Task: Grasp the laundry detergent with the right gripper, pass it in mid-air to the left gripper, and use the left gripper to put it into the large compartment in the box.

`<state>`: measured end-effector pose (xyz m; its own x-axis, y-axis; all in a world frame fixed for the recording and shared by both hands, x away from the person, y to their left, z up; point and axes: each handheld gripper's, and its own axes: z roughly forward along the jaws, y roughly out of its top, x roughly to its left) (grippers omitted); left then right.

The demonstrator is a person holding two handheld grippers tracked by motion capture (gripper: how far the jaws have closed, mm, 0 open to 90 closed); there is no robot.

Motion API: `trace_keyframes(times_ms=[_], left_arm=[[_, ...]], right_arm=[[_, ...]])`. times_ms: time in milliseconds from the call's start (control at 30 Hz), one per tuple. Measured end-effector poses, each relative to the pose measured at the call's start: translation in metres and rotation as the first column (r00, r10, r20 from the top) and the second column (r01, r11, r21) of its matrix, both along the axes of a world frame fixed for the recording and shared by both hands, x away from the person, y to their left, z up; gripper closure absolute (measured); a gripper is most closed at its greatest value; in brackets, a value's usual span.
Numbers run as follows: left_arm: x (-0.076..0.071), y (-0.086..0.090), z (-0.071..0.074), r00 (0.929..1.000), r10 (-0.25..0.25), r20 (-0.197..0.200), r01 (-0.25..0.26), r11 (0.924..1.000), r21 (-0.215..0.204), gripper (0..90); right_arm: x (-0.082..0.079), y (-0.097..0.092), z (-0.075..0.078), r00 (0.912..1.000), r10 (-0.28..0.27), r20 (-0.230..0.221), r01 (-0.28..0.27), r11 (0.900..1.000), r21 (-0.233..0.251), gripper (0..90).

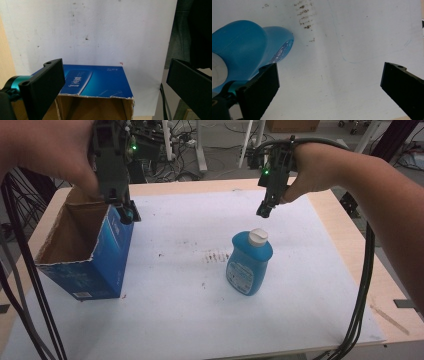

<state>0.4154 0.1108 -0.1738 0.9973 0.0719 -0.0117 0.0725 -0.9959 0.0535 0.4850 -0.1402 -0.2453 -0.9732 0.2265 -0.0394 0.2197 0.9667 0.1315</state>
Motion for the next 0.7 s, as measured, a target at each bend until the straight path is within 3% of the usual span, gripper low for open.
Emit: trace_keyframes(times_ms=[67,133,267,300,333,533,700], left_arm=[[0.000,-0.001,0.000,1.0000,0.006,0.000,-0.006,1.0000,-0.002,1.6],[0.001,-0.001,0.000,1.0000,0.007,0.005,-0.007,1.0000,0.002,1.6],[0.000,-0.001,0.000,0.9999,0.014,0.010,-0.014,0.9999,-0.003,1.6],[0.000,-0.001,0.001,0.9997,0.012,0.021,-0.012,0.9999,-0.007,1.6],[-0.001,-0.001,0.002,0.9997,0.014,0.022,-0.013,0.9998,-0.015,1.7],[-0.001,-0.002,0.002,0.9997,0.000,0.024,0.000,1.0000,-0.007,1.6],[-0.003,0.002,0.002,0.9997,0.003,0.024,-0.002,0.9998,-0.021,1.6]], right_arm=[[-0.001,-0.002,0.001,1.0000,-0.001,0.008,0.000,0.9999,0.010,1.1],[-0.006,-0.013,0.004,0.9993,-0.028,0.026,0.027,0.9981,0.055,1.1],[-0.009,-0.018,0.004,0.9987,-0.040,0.033,0.038,0.9968,0.070,1.1],[-0.019,-0.031,0.003,0.9972,-0.067,0.032,0.063,0.9913,0.116,1.1],[-0.022,-0.034,0.002,0.9961,-0.081,0.034,0.076,0.9885,0.131,1.1],[-0.036,-0.051,-0.001,0.9902,-0.130,0.052,0.119,0.9764,0.180,1.1],[-0.060,-0.068,-0.004,0.9775,-0.198,0.072,0.170,0.9425,0.288,1.1]])
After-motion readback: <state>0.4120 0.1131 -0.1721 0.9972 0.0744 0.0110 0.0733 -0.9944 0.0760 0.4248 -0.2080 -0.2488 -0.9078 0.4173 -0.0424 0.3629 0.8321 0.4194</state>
